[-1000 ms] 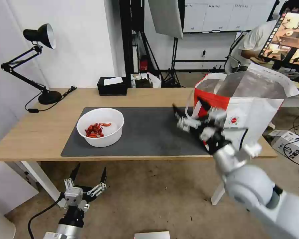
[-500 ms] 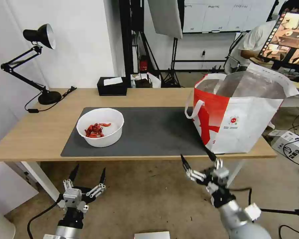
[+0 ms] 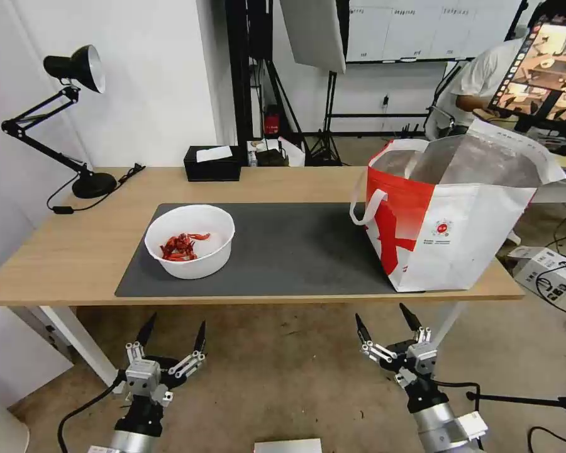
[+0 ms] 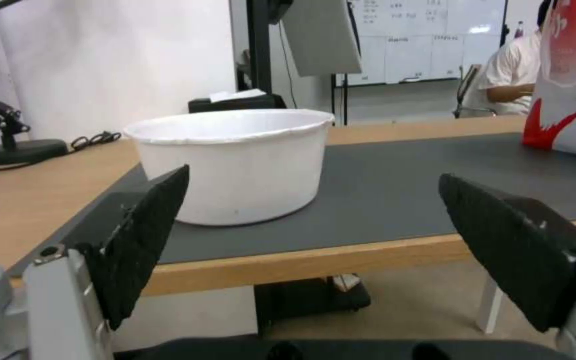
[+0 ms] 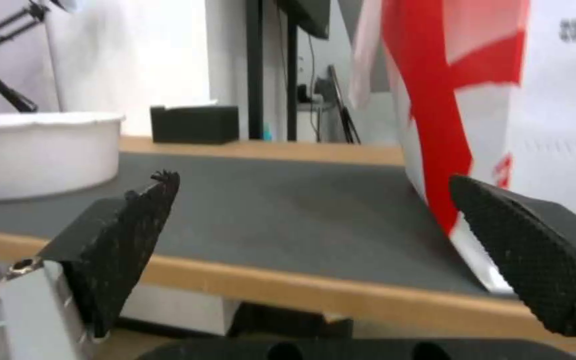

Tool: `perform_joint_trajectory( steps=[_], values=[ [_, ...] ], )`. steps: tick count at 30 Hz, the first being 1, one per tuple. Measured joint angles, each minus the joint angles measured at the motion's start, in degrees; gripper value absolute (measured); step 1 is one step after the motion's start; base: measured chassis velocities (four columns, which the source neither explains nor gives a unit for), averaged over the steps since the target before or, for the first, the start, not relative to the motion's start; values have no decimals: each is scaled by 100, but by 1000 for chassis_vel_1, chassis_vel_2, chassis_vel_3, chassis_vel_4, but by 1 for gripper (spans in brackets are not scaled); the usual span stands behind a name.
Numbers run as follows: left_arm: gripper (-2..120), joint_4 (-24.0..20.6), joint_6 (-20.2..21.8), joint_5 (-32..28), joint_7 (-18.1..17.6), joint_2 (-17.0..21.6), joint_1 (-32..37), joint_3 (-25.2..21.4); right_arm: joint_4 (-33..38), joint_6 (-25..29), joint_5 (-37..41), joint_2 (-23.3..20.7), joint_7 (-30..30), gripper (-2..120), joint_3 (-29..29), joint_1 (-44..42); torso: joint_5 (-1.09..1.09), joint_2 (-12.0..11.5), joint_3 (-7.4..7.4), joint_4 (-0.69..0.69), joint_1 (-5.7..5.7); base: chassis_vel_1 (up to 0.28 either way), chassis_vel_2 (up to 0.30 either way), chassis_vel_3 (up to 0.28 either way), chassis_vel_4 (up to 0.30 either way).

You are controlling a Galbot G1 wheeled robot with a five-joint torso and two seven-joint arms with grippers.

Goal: Pick up the trash from the table and place it into the takeout bag.

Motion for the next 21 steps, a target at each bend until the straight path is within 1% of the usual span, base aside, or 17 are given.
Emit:
perform_joint_trajectory(
  steps=[7, 13, 15, 16, 17, 18, 19, 20, 21],
  values=[
    [100, -8, -5, 11, 2, -17, 14, -13, 38, -169, -1, -79, 75, 100, -113, 95, 0, 0, 0, 0, 0, 0, 0, 0, 0],
    [100, -14, -5, -23, 3, 16, 0, -56, 43, -182, 1, -82, 78, 100, -118, 98, 0, 0, 0, 0, 0, 0, 0, 0, 0],
    [100, -191, 230, -342, -24, 179, -142, -219, 44, -185, 3, -83, 79, 100, -119, 99, -1, 0, 0, 1, 0, 0, 0, 0, 0],
    [100, -191, 230, -342, -24, 179, -142, -219, 44, -185, 3, -83, 79, 100, -119, 99, -1, 0, 0, 1, 0, 0, 0, 0, 0],
    [100, -327, 452, -634, -82, 317, -274, -360, 45, -185, 4, -84, 79, 100, -120, 100, -1, 0, 0, 0, 0, 0, 0, 0, 0],
    [100, -484, 710, -986, -142, 505, -409, -618, 45, -186, 5, -84, 79, 100, -121, 100, -3, 0, 0, -2, 0, 0, 0, 0, 0],
    [100, -543, 824, -1149, -189, 597, -453, -793, 46, -186, 6, -85, 80, 100, -120, 100, -2, 0, 0, -2, 1, 0, 0, 0, 0],
    [100, -543, 824, -1149, -189, 597, -453, -793, 46, -186, 6, -85, 80, 100, -120, 100, -2, 0, 0, -2, 1, 0, 0, 0, 0],
    [100, -654, 1086, -1541, -325, 871, -532, -1229, 46, -188, 8, -85, 80, 100, -121, 101, 0, 0, 0, -1, 1, 0, 0, 0, 0]
  ],
)
